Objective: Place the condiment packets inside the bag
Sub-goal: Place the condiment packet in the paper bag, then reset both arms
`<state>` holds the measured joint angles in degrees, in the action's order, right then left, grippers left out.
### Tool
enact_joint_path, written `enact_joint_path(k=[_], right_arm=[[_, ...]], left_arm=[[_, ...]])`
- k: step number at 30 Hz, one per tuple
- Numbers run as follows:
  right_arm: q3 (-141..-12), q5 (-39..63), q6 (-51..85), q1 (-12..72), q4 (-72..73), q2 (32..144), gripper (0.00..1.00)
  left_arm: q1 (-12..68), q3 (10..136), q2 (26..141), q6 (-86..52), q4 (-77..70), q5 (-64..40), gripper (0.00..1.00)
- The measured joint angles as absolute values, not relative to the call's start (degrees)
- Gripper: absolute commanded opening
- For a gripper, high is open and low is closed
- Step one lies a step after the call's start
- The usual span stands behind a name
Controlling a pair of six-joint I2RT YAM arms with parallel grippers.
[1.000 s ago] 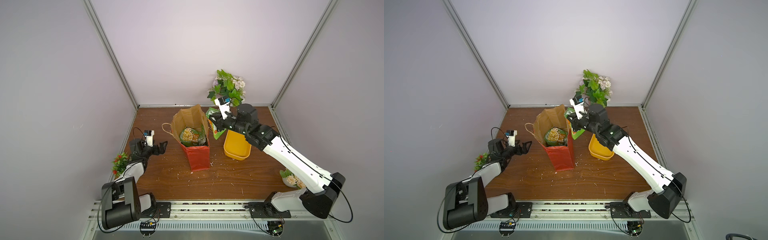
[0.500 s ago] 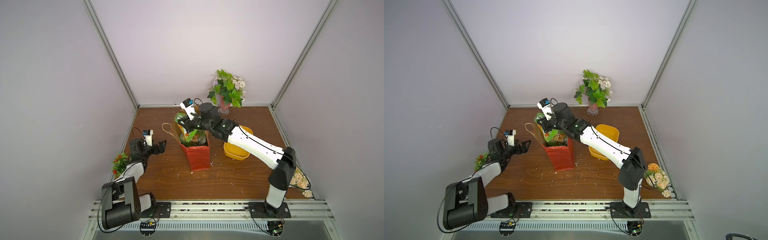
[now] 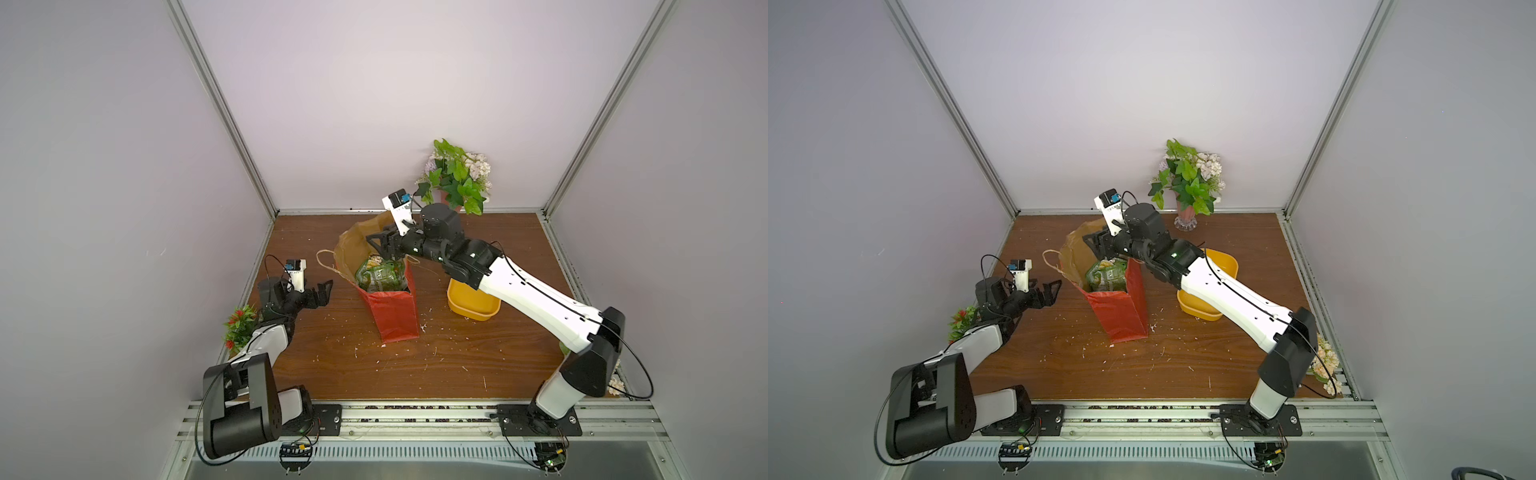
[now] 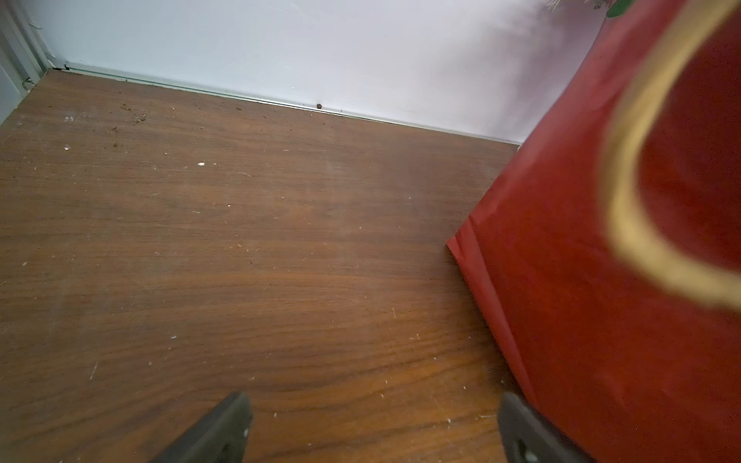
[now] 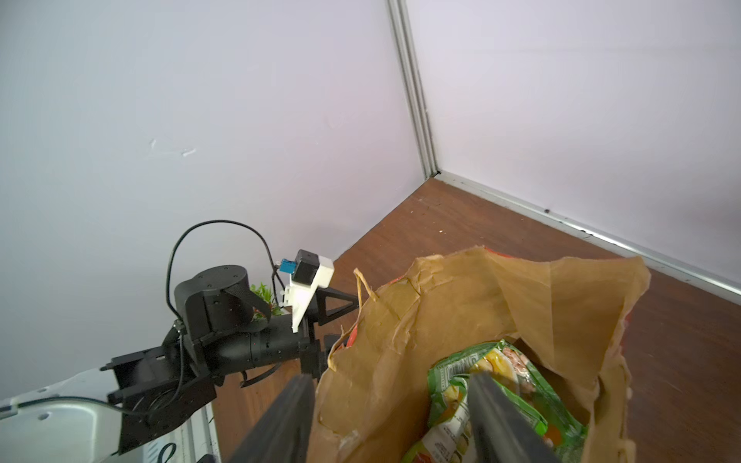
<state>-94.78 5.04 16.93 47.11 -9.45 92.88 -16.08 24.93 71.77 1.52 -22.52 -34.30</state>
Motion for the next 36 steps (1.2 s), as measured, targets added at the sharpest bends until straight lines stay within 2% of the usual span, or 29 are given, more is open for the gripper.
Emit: enact_joint_path(k=[6,12,16,18,21,23,25,30,36], right_arm=[[-79.66,1.56,16.99,41.87,-4.8,78.61,0.99],[-59.4,-4.12,17.3,30.15,-0.51,63.96,0.99],[-44.05,-13.43,16.32,25.74,4.99,56.4,0.99],[-34.39,-19.57,14.94,25.3,10.83,53.6,0.99],[-14.09,-27.73,10.07,24.77,29.8,50.96,0.99],[-5.26,-31.22,7.92,23.83,37.41,51.46,0.99],[-1.28,-33.3,6.15,22.33,42.17,52.64,0.99],[-0.82,-35.29,1.93,19.68,55.86,56.36,0.99],[-0.73,-34.74,-0.64,17.5,67.59,63.83,0.99]], left_arm=[[-16.08,24.93,71.83,1.5,-22.74,-34.3,0.99],[-16.08,24.8,71.85,0.45,-24.1,-33.34,0.99],[-16.08,21.06,71.24,-2.35,-31.09,-30.0,0.99],[-16.03,17.85,70.37,-3.92,-35.07,-28.16,0.99],[-14.39,13.19,69.69,-6.0,-42.37,-23.99,0.99],[-12.29,11.46,69.69,-6.46,-46.04,-21.17,0.99],[-9.96,10.46,70.02,-6.48,-49.84,-18.59,0.99],[-6.37,9.43,73.84,-5.98,-59.22,-13.08,0.99],[-5.61,7.64,79.85,-5.23,-70.19,-8.36,0.99]])
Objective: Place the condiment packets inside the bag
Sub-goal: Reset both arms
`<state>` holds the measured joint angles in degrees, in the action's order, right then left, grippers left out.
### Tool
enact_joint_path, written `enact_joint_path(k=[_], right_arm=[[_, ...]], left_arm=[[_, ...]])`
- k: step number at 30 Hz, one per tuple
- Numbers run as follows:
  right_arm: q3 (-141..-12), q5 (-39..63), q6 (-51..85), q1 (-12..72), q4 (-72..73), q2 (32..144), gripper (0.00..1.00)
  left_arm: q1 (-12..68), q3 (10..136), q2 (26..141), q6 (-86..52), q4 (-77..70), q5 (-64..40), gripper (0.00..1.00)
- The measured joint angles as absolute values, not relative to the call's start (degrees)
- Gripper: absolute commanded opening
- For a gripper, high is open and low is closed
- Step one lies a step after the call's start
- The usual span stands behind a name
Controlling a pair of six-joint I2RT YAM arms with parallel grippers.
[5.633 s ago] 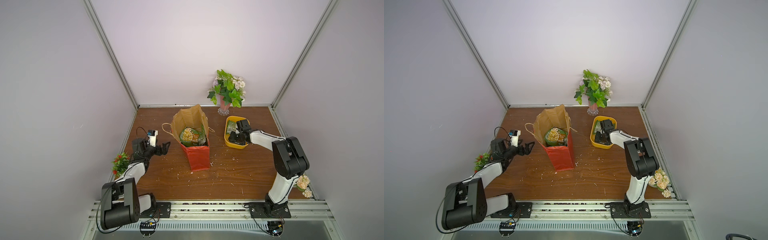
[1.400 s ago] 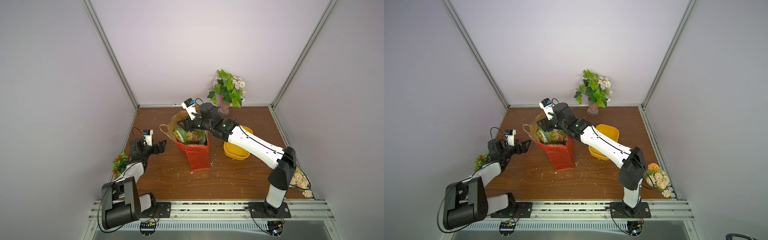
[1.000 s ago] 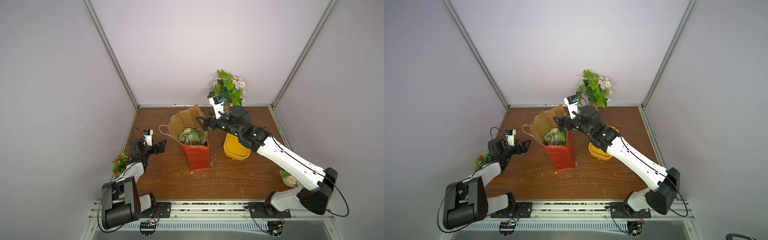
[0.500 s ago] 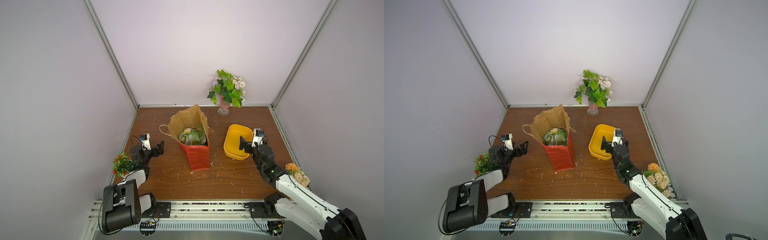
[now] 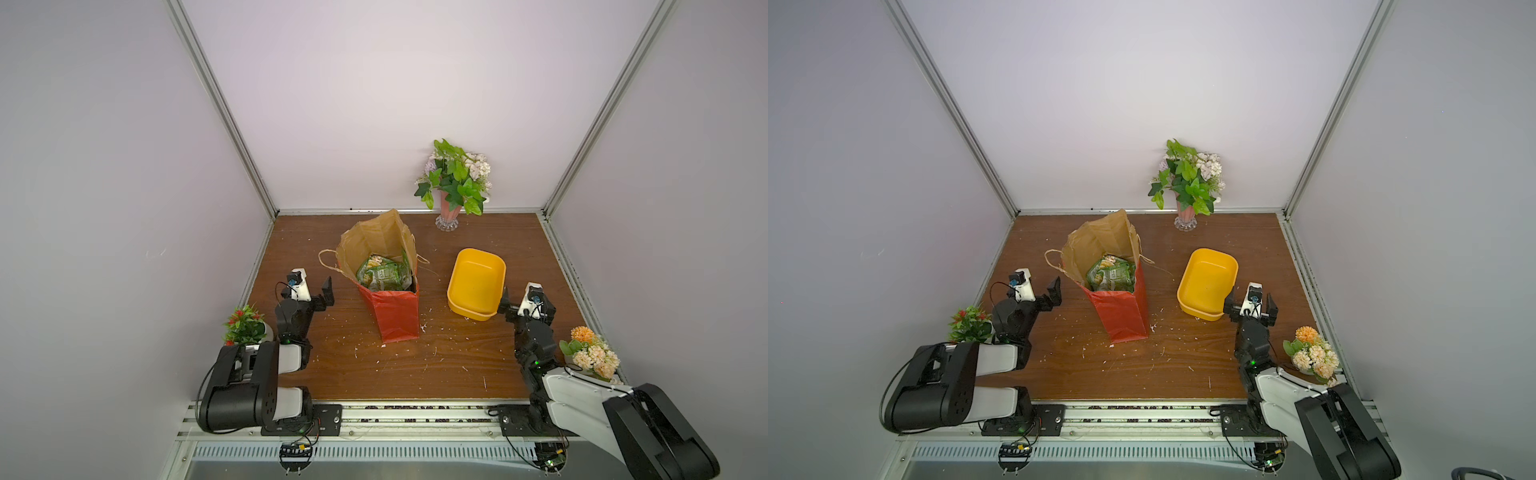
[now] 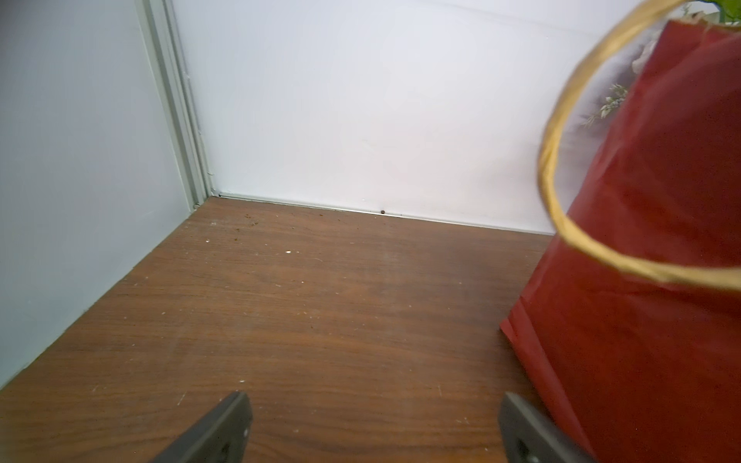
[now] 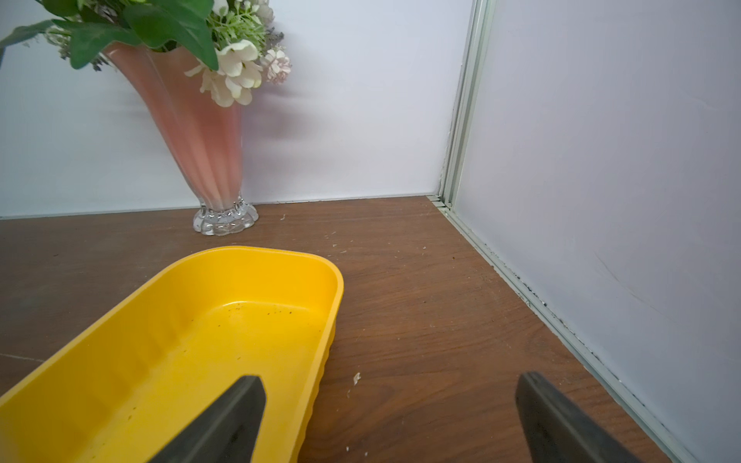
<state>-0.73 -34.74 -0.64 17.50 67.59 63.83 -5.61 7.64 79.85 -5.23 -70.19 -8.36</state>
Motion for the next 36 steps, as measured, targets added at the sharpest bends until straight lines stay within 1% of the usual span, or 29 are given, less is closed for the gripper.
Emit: enact_joint_path(k=[8,11,13,15,19,24,27,36], right_arm=[[-0.71,-30.74,-4.27,15.84,82.98,75.02,0.99],[-0.69,-28.45,-5.28,14.68,88.09,80.99,0.99],[-0.69,-26.44,-5.91,13.82,90.56,87.61,0.99],[-0.93,-24.84,-5.58,13.1,92.36,91.68,1.0],[-1.78,-22.46,-5.54,11.29,91.39,91.57,0.99],[-10.04,-18.52,-3.05,6.79,83.35,89.82,1.0],[-11.4,-16.36,-1.72,4.64,80.84,89.54,1.0],[-11.33,-13.82,-0.49,4.21,77.03,89.54,0.99]], left_arm=[[-2.46,5.72,86.43,-3.86,-79.61,-2.68,0.99],[-1.43,5.72,86.74,-3.6,-80.68,-0.25,0.99],[-1.23,5.72,86.74,-3.53,-81.34,0.89,0.99],[-1.15,5.93,86.78,-3.53,-81.25,1.87,0.99],[-1.02,9.3,87.42,-3.36,-77.8,3.01,0.99],[-0.64,11.68,87.72,-2.79,-75.09,3.62,0.99],[-0.64,11.68,87.74,-2.7,-74.11,3.81,0.99],[-0.64,11.68,87.74,-2.7,-73.45,4.12,0.99]])
